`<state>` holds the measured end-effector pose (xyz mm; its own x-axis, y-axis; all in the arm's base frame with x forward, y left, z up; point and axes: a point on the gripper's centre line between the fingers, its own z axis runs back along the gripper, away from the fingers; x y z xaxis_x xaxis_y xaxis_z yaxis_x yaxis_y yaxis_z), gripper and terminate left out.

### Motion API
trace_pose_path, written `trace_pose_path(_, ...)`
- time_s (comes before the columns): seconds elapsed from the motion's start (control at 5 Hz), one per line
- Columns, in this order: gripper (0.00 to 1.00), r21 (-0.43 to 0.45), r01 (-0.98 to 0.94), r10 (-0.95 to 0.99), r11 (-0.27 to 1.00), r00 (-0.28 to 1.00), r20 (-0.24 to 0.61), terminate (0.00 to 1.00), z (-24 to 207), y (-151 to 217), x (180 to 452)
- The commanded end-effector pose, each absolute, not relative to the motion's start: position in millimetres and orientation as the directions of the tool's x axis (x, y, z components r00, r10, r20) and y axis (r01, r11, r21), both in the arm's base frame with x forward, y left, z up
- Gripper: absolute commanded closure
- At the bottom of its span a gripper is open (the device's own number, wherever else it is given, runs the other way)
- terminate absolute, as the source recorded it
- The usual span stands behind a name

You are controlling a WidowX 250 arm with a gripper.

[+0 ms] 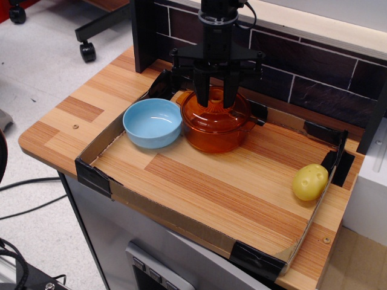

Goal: Put lid on pot

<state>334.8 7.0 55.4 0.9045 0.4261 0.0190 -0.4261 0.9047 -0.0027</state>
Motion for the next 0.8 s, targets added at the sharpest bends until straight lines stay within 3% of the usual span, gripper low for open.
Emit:
trace_pose_path(0.0,0.00,-0.060,-0.420,0.424,0.906,0.903,0.068,0.00,94.3,-2.4,339.1)
trace_pose_path(0.4,0.00,-0.120,-0.361,0.372,0.925,0.924,0.090,0.00,142.3,-14.9,322.8)
trace_pose_path(0.6,0.00,-0.121,-0.278,0.287,0.953,0.956,0.064,1.00,149.9,-13.1,296.6)
